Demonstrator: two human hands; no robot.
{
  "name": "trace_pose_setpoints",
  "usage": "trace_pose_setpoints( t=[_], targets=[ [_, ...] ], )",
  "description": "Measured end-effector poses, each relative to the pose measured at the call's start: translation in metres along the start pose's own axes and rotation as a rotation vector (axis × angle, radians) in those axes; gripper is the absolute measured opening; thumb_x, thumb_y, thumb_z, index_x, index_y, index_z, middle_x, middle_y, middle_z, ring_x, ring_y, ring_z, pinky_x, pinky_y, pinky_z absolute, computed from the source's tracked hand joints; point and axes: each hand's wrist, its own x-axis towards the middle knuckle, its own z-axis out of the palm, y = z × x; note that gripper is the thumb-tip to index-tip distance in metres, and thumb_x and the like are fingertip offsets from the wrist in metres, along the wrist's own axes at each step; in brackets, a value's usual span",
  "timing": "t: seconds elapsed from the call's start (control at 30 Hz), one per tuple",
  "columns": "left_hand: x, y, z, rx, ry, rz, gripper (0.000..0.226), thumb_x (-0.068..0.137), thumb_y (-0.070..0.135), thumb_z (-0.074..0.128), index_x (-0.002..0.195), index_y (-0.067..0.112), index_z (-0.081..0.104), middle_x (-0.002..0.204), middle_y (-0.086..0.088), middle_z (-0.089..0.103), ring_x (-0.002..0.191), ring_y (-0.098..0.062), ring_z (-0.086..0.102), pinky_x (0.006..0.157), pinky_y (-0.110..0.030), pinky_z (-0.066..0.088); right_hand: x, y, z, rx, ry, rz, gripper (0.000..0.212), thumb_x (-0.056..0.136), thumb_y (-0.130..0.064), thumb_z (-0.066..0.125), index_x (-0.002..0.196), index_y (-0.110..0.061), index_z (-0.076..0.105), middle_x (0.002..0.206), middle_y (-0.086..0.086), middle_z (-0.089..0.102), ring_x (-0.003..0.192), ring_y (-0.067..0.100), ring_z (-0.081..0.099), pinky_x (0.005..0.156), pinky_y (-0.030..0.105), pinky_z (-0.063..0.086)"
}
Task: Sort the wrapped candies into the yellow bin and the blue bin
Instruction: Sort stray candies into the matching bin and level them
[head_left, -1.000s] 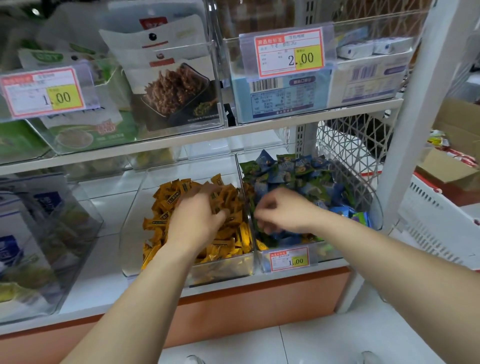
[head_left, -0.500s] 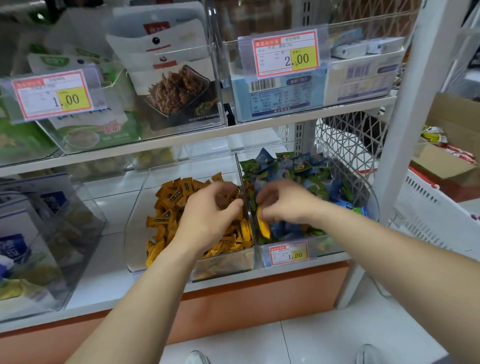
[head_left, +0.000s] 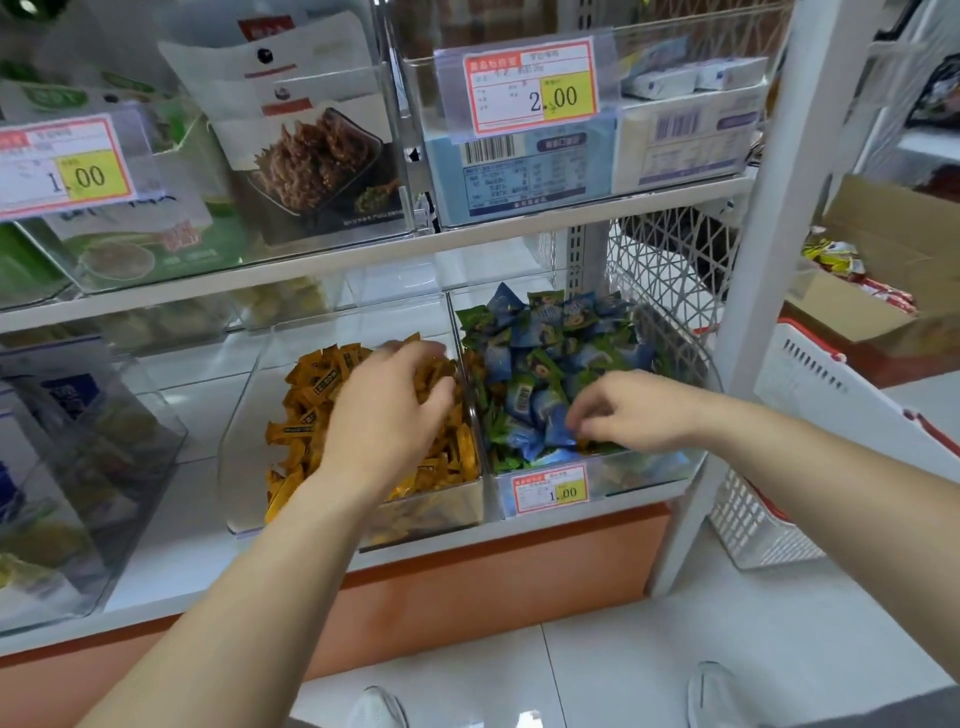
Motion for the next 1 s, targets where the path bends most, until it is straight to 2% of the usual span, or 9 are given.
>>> trace_pose_setpoints(
  t=[0.13,0.23,0.37,0.43,0.57,0.67,0.77,0.9,1.0],
  targets=[
    [-0.012,0.053,0.029,-0.272,-0.148,0.16,0.03,0.089,0.029,0.061,0.118,0.025,0.068,0.11,0.011,0.067,0.099,-0.004,0.061,0.092,-0.028,0.053,-0.002,0.011,-0.004,-0.152,0.112,0.026,0.039,0.092,-0.004,0.049,0.122,-0.018,0.07,0.115,-0.004,0.072,0.108,0.011,0.066,0.095,0.026,0.051],
    [-0.017,0.082,0.062,-0.325,-0.402,0.198,0.049,0.082,0.034,0.05,0.127,0.022,0.063,0.123,0.004,0.066,0.111,-0.009,0.06,0.098,-0.027,0.049,-0.004,0.02,-0.011,-0.15,0.116,0.036,0.038,0.09,-0.007,0.052,0.119,-0.023,0.072,0.108,-0.008,0.073,0.104,0.012,0.066,0.082,0.023,0.048],
    [-0.002,0.086,0.091,-0.213,-0.735,0.112,0.058,0.086,0.041,0.039,0.138,0.02,0.053,0.139,-0.005,0.057,0.124,-0.023,0.053,0.096,-0.033,0.044,-0.007,0.028,-0.015,-0.089,0.101,0.027,0.043,0.093,-0.011,0.055,0.134,-0.021,0.062,0.119,-0.006,0.072,0.109,0.009,0.064,0.088,0.017,0.044],
    [0.006,0.079,0.096,-0.116,-0.759,0.102,0.048,0.091,0.04,0.035,0.129,0.021,0.058,0.134,-0.006,0.059,0.118,-0.026,0.055,0.092,-0.035,0.046,-0.008,0.034,-0.012,-0.103,0.118,0.008,0.042,0.095,-0.013,0.056,0.136,-0.022,0.06,0.123,-0.006,0.07,0.113,0.009,0.063,0.088,0.015,0.041],
    [0.007,0.068,0.093,0.188,-0.72,0.194,0.043,0.088,0.043,0.021,0.072,0.018,0.052,0.076,-0.003,0.054,0.077,-0.028,0.05,0.06,-0.036,0.034,-0.007,0.044,-0.005,-0.163,0.048,-0.035,0.035,0.099,-0.018,0.054,0.132,-0.025,0.064,0.13,-0.009,0.065,0.117,0.009,0.059,0.09,0.014,0.037],
    [0.005,0.071,0.092,0.281,-0.725,0.211,0.038,0.097,0.034,0.023,0.064,0.016,0.035,0.066,-0.002,0.036,0.067,-0.03,0.039,0.056,-0.037,0.026,-0.006,0.051,-0.006,-0.163,-0.039,-0.04,0.033,0.099,-0.017,0.05,0.125,-0.021,0.07,0.132,-0.007,0.065,0.118,0.01,0.059,0.099,0.022,0.043],
    [0.004,0.077,0.097,0.213,-0.677,0.059,0.04,0.097,0.03,0.037,0.061,0.014,0.039,0.065,-0.006,0.043,0.065,-0.03,0.046,0.054,-0.038,0.037,-0.004,0.054,-0.004,-0.18,-0.069,-0.05,0.033,0.096,-0.015,0.049,0.12,-0.014,0.072,0.134,-0.001,0.063,0.123,0.017,0.057,0.105,0.032,0.044],
    [0.014,0.075,0.099,-0.072,-0.507,-0.02,0.026,0.087,0.013,0.052,0.099,0.012,0.075,0.103,-0.005,0.073,0.099,-0.023,0.066,0.084,-0.028,0.052,-0.005,0.056,0.001,-0.153,-0.006,-0.044,0.037,0.095,-0.017,0.049,0.126,-0.017,0.069,0.128,0.001,0.066,0.118,0.017,0.058,0.094,0.023,0.043],
    [0.02,0.075,0.098,-0.211,-0.593,0.007,0.043,0.087,0.003,0.051,0.122,0.02,0.07,0.125,0.004,0.068,0.117,-0.014,0.06,0.101,-0.025,0.046,-0.005,0.058,0.002,-0.131,0.011,-0.014,0.034,0.094,-0.026,0.049,0.121,-0.022,0.071,0.119,-0.001,0.07,0.103,0.015,0.061,0.082,0.021,0.04]
  ],
)
